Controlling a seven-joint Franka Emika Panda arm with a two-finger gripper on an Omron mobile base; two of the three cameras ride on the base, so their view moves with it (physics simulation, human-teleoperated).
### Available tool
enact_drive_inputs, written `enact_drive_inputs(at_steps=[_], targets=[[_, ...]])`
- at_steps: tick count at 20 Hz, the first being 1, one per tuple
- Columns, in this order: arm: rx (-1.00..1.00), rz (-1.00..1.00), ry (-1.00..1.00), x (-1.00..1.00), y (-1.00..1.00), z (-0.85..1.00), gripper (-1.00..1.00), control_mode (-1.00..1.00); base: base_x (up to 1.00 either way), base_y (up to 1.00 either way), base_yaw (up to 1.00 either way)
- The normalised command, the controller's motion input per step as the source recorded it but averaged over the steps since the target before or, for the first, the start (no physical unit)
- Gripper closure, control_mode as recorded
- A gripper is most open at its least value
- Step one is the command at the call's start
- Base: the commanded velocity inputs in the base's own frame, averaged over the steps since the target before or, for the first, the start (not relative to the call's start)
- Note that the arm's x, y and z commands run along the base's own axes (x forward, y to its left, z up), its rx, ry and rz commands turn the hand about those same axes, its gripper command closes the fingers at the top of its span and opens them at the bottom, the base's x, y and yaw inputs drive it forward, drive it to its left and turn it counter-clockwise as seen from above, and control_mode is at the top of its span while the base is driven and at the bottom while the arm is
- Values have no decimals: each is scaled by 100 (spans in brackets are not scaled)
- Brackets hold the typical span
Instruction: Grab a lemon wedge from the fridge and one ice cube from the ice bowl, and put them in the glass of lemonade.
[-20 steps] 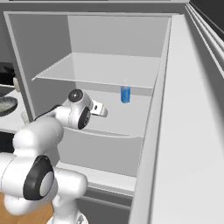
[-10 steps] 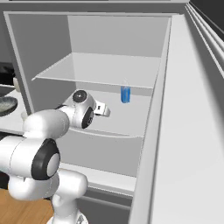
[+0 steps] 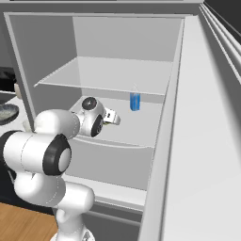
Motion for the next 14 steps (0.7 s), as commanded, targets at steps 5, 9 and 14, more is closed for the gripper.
enact_drive_inputs(at_steps=[5, 9, 14], targets=[[0, 0, 0, 26, 0, -22, -100, -100, 0, 0, 0], [0, 0, 0, 26, 0, -17, -100, -100, 0, 0, 0], [0, 0, 0, 23, 0, -18, -100, -100, 0, 0, 0]])
